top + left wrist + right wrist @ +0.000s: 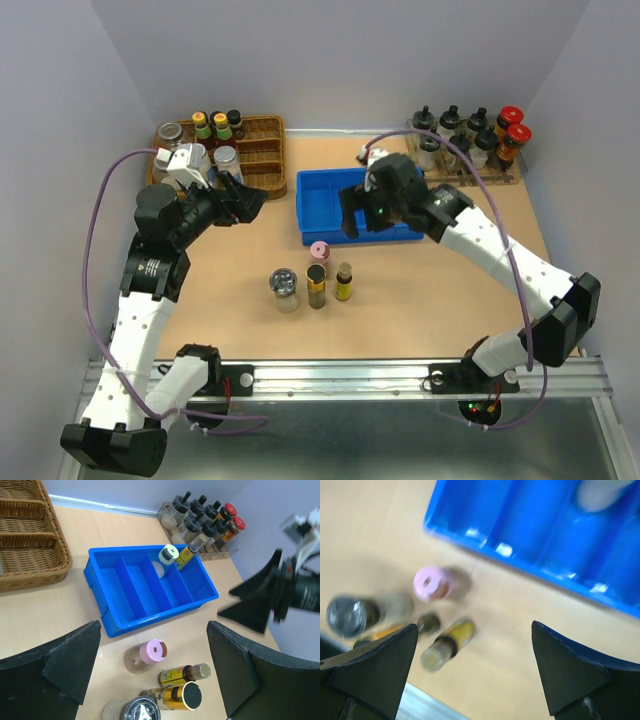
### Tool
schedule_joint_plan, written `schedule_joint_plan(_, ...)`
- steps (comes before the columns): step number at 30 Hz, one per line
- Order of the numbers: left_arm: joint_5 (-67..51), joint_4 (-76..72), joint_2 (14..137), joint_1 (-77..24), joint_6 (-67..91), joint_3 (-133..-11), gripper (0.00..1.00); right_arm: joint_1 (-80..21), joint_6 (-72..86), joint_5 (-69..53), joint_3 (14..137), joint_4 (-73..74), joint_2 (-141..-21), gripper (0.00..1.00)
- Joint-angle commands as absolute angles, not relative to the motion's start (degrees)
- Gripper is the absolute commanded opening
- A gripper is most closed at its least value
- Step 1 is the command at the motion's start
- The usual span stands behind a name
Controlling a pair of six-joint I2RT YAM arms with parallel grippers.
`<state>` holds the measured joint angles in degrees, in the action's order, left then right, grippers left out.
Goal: Organize the condiment bottles
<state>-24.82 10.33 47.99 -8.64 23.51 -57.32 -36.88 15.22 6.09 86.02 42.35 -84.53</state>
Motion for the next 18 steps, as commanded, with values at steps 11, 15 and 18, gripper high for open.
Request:
schedule_joint_plan(11, -25.9, 6.7, 48.2, -9.0, 23.6, -57.6, 0.99, -52.2, 22.1, 7.8, 77.5, 47.1, -81.2, 1.0)
schedule_joint_plan(15, -26.0, 6.7, 48.2, -9.0, 23.6, -57.5, 0.99, -52.9, 22.8, 9.6, 78.2, 46.6, -83.8, 0.98)
schedule_joint_plan(18, -25.8, 6.9, 47.9, -8.9, 23.5, -57.4, 0.99, -53.0, 24.1, 12.5, 78.9, 46.6, -85.8, 0.95)
